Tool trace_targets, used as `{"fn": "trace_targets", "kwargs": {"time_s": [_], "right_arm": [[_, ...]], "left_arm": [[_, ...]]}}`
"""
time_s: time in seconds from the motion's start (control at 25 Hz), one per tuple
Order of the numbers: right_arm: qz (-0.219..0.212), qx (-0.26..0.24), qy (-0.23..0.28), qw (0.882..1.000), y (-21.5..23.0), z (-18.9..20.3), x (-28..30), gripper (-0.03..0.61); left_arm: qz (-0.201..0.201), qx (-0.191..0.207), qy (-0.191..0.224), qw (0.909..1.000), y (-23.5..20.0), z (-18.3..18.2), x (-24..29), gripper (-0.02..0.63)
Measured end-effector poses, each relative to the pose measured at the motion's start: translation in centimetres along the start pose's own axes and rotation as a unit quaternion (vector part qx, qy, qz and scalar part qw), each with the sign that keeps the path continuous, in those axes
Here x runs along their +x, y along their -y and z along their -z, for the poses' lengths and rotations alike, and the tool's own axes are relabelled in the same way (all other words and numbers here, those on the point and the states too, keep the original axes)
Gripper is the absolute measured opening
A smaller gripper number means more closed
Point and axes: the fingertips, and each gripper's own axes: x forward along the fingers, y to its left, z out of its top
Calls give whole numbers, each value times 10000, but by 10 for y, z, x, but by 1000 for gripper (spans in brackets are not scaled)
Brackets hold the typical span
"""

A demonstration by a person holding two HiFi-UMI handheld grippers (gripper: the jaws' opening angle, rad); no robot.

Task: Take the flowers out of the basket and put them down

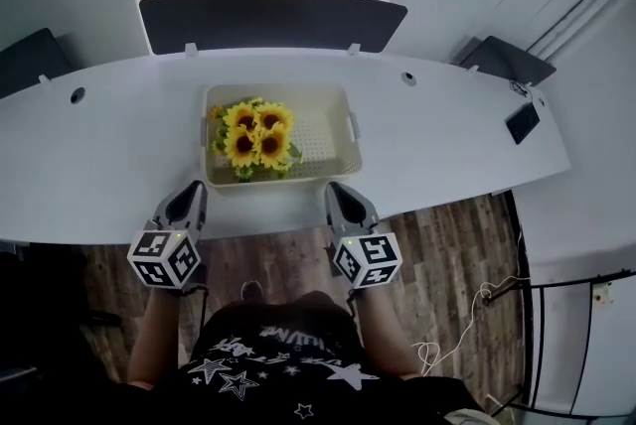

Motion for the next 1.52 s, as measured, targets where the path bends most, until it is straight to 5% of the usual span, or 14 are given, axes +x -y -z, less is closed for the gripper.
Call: {"fn": "trace_targets", "kwargs": {"time_s": [0.24, 0.36, 0.68, 0.88, 1.24, 1.52], "right_arm": [[-38, -186, 52, 9998, 9, -13, 14, 3], [-152, -218, 70, 9996, 21, -20, 29, 3], [-738, -291, 102, 9968, 41, -44, 79, 5], [-1109, -471, -512, 9914, 46, -39, 100, 5], [-1842, -1009, -1690, 9630, 34, -8, 125, 5], [-2234, -2118, -2623, 9145, 17, 8, 139, 3]], "left_arm": [[-302, -51, -186, 9994, -17, -4, 16, 15], [-336, -12, -325, 9989, -15, 1, 26, 111], [-990, -108, -706, 9925, -32, 12, 48, 161], [-1226, -40, -1064, 9867, -38, 20, 64, 160], [-1544, 20, -1272, 9798, -42, 30, 73, 93], [-1843, -38, -1256, 9748, -46, 31, 72, 75]]}}
